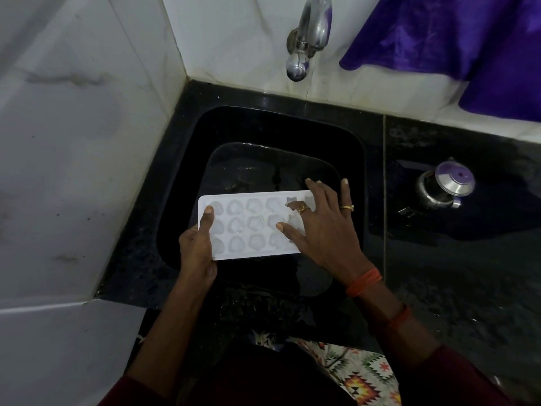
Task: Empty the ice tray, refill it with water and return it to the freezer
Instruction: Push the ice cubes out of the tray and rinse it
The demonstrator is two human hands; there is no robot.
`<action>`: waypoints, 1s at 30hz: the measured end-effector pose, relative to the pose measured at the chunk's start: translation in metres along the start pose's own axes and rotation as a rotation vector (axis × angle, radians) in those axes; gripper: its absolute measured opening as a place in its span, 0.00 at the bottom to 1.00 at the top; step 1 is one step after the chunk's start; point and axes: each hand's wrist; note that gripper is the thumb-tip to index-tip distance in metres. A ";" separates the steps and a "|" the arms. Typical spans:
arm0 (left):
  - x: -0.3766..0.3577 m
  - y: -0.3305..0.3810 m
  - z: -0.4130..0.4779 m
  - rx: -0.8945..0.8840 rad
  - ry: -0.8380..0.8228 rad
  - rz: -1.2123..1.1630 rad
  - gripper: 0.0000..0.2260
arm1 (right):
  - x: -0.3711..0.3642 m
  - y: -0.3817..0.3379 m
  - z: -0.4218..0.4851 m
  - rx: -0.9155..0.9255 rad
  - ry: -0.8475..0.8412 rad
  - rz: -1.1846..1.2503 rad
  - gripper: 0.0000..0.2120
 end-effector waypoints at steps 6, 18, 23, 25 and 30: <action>-0.002 -0.001 -0.001 0.009 -0.014 -0.016 0.13 | 0.005 -0.002 -0.001 -0.003 0.150 0.050 0.27; 0.002 0.001 -0.007 0.007 -0.032 -0.043 0.15 | 0.002 -0.008 -0.004 -0.013 0.304 0.098 0.21; 0.001 0.002 -0.008 0.014 -0.018 -0.051 0.15 | 0.003 -0.012 -0.002 0.043 0.312 0.133 0.20; 0.001 0.001 -0.009 0.020 -0.022 -0.049 0.15 | 0.002 -0.014 -0.002 0.076 0.271 0.121 0.20; 0.001 0.003 -0.011 0.006 -0.032 -0.050 0.14 | 0.002 -0.016 0.002 0.094 0.183 0.071 0.21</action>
Point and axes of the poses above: each hand's wrist, its own z-axis towards the middle knuckle, its own x-axis out of the back of the hand, y = z × x, and after that the axes turned 9 degrees about -y, right-handed
